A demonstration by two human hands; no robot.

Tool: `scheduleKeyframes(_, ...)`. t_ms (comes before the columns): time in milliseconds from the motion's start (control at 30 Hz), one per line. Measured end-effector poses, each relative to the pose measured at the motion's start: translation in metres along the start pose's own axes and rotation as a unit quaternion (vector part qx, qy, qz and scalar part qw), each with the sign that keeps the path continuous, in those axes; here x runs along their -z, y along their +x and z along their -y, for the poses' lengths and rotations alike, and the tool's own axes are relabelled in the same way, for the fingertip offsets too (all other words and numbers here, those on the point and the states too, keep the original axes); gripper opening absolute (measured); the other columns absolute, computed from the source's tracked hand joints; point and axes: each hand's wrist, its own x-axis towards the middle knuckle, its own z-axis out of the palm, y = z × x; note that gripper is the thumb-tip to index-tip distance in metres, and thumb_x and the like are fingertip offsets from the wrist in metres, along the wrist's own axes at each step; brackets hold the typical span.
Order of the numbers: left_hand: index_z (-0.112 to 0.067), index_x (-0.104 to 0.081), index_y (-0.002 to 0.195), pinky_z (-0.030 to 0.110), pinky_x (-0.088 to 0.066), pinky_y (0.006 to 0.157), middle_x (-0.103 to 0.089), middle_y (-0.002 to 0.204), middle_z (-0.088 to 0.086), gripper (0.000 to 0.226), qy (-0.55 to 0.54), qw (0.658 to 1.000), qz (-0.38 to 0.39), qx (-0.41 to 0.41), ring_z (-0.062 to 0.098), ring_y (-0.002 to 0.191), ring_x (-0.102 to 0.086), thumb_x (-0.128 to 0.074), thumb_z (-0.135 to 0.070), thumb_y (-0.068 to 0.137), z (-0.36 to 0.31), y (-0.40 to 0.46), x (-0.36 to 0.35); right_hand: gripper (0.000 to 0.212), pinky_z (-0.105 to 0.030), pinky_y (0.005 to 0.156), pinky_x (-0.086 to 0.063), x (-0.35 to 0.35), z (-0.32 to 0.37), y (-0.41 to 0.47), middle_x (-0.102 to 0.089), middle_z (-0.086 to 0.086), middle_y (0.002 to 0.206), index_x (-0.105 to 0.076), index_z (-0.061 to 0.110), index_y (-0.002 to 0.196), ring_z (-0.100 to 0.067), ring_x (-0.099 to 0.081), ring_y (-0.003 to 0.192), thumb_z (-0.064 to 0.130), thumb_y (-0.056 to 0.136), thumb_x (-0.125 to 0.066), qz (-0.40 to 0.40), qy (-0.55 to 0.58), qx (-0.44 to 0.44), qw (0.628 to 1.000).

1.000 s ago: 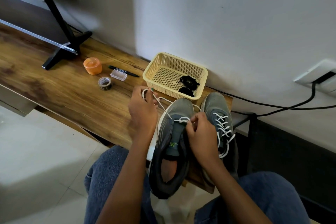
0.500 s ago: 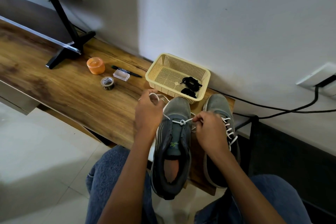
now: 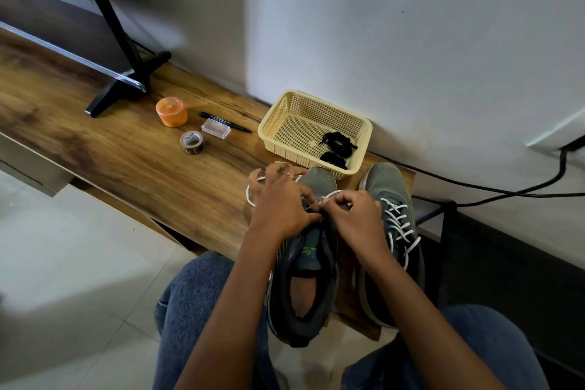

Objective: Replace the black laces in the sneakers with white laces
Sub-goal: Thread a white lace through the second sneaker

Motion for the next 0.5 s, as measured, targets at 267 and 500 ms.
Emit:
scheduleKeyframes(267, -0.036, -0.074, 0.083, 0.037, -0.01, 0.108, -0.055, 0.123, -0.02, 0.017, -0.056, 0.995, -0.082, -0.022, 0.008, 0.124, -0.031, -0.072, -0.052, 0.076, 0.0001, 0.0005, -0.0009, 0.034, -0.051, 0.087, -0.046, -0.004, 0.0037, 0.0035, -0.065, 0.004, 0.092, -0.068, 0.042, 0.072, -0.025, -0.056, 0.102, 0.065, 0.058, -0.048, -0.002, 0.049, -0.035, 0.998)
scheduleKeyframes(500, -0.039, -0.065, 0.069, 0.045, -0.026, 0.107, -0.057, 0.106, -0.022, 0.012, -0.195, 0.98, -0.037, 0.023, 0.007, 0.113, -0.034, -0.074, -0.045, 0.076, 0.0058, 0.0062, -0.0029, 0.047, -0.051, 0.089, -0.043, -0.0013, 0.0069, -0.001, -0.065, -0.003, 0.089, -0.067, 0.028, 0.062, -0.029, -0.056, 0.1, 0.069, 0.051, -0.045, -0.024, 0.064, -0.05, 0.996)
